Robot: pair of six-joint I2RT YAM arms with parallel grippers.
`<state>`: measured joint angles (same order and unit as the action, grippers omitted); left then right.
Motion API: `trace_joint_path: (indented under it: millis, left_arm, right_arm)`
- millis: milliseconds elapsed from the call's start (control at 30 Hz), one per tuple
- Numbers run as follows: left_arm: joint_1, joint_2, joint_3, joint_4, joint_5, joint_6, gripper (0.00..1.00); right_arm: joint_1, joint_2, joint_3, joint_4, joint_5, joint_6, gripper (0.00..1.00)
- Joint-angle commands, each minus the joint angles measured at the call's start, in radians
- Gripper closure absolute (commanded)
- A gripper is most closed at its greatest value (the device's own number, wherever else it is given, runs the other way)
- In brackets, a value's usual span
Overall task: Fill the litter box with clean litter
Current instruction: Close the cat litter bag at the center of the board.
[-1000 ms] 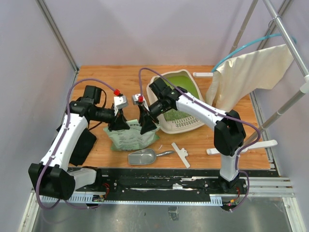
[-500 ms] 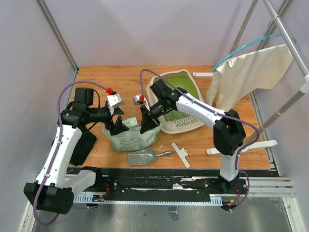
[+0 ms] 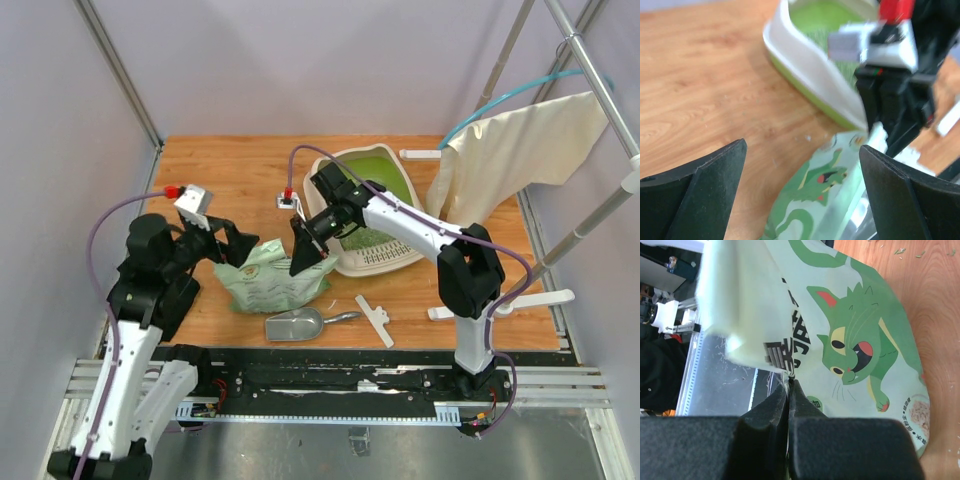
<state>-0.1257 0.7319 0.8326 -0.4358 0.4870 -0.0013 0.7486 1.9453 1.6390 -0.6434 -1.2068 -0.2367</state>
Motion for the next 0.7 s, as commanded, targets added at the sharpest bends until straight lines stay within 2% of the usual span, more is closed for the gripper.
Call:
trace_joint_path:
  millis: [0,67,167,267,433,533,667]
  left_arm:
    - [0.005,-0.153,-0.005,0.182,-0.112,-0.271,0.0]
    - [0.005,-0.172,-0.004,0.153,-0.095,-0.289,0.0]
    - [0.005,-0.179,0.002,0.027,-0.152,-0.284,0.0]
    - [0.005,-0.208,-0.022,-0.021,-0.19,-0.315,0.0]
    - [0.005,-0.304,-0.126,0.032,-0.214,-0.45,0.0]
    - [0.005,-0.35,-0.213,0.107,-0.138,-0.532,0.0]
    - [0.005,-0.398,-0.27,0.166,-0.14,-0.561,0.0]
  right_arm:
    - [-0.031,0.006,0.015,0.04,-0.015,0.139,0.99]
    - [-0.053,0.01,0.012,0.058,-0.043,0.157,0.99]
    - [-0.08,0.013,0.015,0.06,-0.05,0.163,0.99]
    - [-0.088,0.016,0.022,0.06,-0.058,0.16,0.99]
    - [-0.088,0.028,0.035,0.06,-0.065,0.163,0.99]
    - [-0.09,0.024,0.035,0.06,-0.063,0.157,0.99]
    - [-0.09,0.024,0.045,0.06,-0.074,0.156,0.99]
